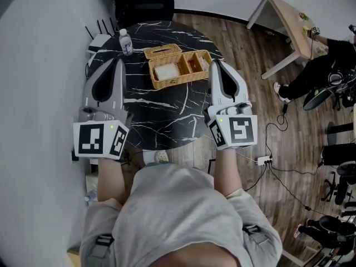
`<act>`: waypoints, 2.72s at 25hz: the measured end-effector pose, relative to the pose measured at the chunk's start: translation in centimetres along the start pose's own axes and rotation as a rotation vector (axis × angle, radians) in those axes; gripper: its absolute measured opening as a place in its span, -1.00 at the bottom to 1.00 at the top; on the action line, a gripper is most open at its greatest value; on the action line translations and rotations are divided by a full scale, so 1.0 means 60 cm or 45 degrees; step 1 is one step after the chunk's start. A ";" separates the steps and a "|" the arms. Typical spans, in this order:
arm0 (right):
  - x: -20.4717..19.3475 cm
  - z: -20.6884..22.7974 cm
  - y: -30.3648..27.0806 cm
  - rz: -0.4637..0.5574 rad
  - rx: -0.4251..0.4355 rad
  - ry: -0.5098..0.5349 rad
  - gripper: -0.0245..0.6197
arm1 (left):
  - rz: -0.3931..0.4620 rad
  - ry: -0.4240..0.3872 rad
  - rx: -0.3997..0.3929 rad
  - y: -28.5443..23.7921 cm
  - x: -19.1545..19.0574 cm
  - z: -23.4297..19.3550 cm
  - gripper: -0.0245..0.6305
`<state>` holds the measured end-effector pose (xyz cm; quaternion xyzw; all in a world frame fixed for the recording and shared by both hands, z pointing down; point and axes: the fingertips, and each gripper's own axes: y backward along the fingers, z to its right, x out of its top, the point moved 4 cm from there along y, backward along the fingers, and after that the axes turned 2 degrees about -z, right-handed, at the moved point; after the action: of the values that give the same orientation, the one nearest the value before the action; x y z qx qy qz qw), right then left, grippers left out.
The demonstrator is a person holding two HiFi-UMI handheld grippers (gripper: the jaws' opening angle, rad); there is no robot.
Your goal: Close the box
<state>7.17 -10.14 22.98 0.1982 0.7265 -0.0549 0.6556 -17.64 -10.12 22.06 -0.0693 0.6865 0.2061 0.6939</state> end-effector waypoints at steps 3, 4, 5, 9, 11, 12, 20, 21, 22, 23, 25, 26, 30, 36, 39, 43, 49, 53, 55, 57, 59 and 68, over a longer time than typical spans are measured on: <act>-0.004 -0.005 -0.018 -0.004 -0.016 0.006 -0.91 | 0.000 0.008 -0.014 -0.016 -0.006 -0.019 -0.75; -0.005 -0.006 -0.024 -0.006 -0.021 0.009 -0.91 | -0.001 0.012 -0.019 -0.021 -0.008 -0.025 -0.75; -0.006 -0.007 -0.028 -0.008 -0.026 0.011 -0.91 | -0.001 0.016 -0.022 -0.025 -0.010 -0.030 -0.75; -0.012 -0.010 -0.039 -0.030 -0.038 0.024 -0.91 | -0.004 0.044 -0.033 -0.042 -0.019 -0.045 -0.75; -0.019 -0.009 -0.042 -0.047 -0.046 0.027 -0.91 | -0.010 0.055 -0.042 -0.051 -0.026 -0.048 -0.75; -0.021 -0.009 -0.044 -0.053 -0.050 0.028 -0.91 | -0.015 0.059 -0.048 -0.056 -0.029 -0.050 -0.75; -0.039 0.009 -0.055 -0.095 -0.073 0.035 -0.91 | -0.041 0.109 -0.072 -0.090 -0.054 -0.052 -0.75; -0.041 0.013 -0.059 -0.097 -0.074 0.034 -0.91 | -0.044 0.110 -0.072 -0.094 -0.058 -0.052 -0.75; -0.044 0.016 -0.064 -0.098 -0.073 0.033 -0.91 | -0.047 0.110 -0.071 -0.099 -0.061 -0.053 -0.75; -0.046 0.019 -0.069 -0.098 -0.071 0.032 -0.91 | -0.049 0.110 -0.069 -0.104 -0.063 -0.055 -0.75; -0.051 0.026 -0.082 -0.098 -0.063 0.030 -0.91 | -0.053 0.110 -0.061 -0.114 -0.068 -0.057 -0.75; -0.052 0.029 -0.090 -0.098 -0.055 0.029 -0.91 | -0.055 0.110 -0.055 -0.120 -0.070 -0.058 -0.75; -0.061 0.044 -0.125 -0.099 -0.017 0.023 -0.91 | -0.062 0.112 -0.025 -0.145 -0.076 -0.065 -0.75; -0.082 0.067 -0.188 -0.121 0.053 0.009 -0.91 | -0.106 0.112 0.032 -0.185 -0.099 -0.077 -0.75; -0.104 0.074 -0.217 -0.151 0.091 -0.004 -0.91 | -0.143 0.127 0.059 -0.200 -0.121 -0.085 -0.75; -0.143 0.079 -0.246 -0.206 0.136 -0.034 -0.91 | -0.198 0.153 0.095 -0.216 -0.152 -0.092 -0.75; -0.211 0.085 -0.278 -0.305 0.197 -0.078 -0.91 | -0.270 0.218 0.131 -0.240 -0.208 -0.097 -0.75; -0.253 0.089 -0.296 -0.363 0.233 -0.105 -0.91 | -0.347 0.249 0.135 -0.259 -0.248 -0.098 -0.75; -0.272 0.090 -0.302 -0.385 0.252 -0.116 -0.91 | -0.402 0.280 0.125 -0.266 -0.272 -0.096 -0.75; -0.286 0.092 -0.310 -0.404 0.270 -0.126 -0.91 | -0.470 0.325 0.126 -0.272 -0.296 -0.096 -0.75; -0.299 0.092 -0.318 -0.423 0.290 -0.133 -0.91 | -0.527 0.352 0.141 -0.279 -0.319 -0.101 -0.75; -0.350 0.096 -0.345 -0.484 0.368 -0.168 -0.91 | -0.827 0.428 0.135 -0.311 -0.433 -0.123 -0.74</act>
<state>6.37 -35.57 38.95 0.1457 0.6910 -0.2935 0.6443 -16.63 -34.79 43.72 -0.2805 0.7428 -0.0752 0.6032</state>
